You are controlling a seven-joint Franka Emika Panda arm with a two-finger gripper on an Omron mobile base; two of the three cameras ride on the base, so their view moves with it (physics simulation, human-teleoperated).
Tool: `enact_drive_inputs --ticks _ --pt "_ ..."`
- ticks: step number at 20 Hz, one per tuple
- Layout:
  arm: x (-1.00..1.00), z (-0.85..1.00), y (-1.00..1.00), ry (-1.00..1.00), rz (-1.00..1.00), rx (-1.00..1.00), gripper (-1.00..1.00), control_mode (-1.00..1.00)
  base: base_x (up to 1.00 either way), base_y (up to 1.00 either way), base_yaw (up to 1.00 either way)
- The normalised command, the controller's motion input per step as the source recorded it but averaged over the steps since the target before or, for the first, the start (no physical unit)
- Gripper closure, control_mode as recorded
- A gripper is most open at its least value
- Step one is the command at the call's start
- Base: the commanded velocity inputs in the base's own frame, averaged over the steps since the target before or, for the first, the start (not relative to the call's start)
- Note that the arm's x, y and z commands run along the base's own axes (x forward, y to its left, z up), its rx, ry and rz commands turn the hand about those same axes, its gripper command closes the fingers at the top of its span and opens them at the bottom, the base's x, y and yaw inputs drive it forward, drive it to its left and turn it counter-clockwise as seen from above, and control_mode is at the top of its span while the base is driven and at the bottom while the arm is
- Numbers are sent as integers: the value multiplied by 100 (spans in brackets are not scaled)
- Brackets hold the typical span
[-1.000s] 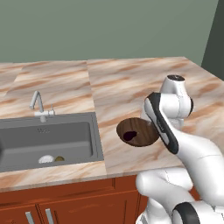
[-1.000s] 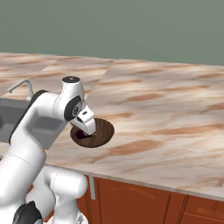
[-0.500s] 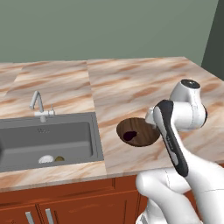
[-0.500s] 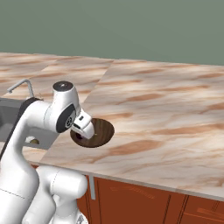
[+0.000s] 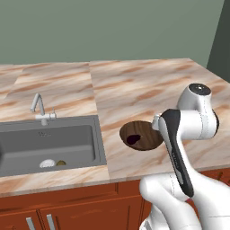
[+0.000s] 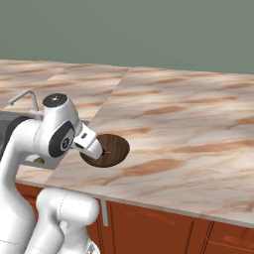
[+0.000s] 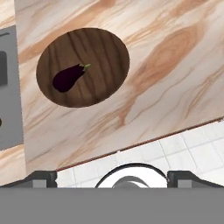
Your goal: Pick the eggplants from the cabinet and place them in one bowl. Pick the potato from the sink and place it in the other bowl.
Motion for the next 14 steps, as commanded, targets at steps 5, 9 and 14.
enact_drive_inputs --ticks 5,9,14 --pt "-23 17 0 0 0 -3 -100 -100 0 0 0" --pt "-17 14 0 0 5 -4 -100 -100 0 0 0" --pt "-9 2 0 0 6 -3 -100 -100 0 0 0"
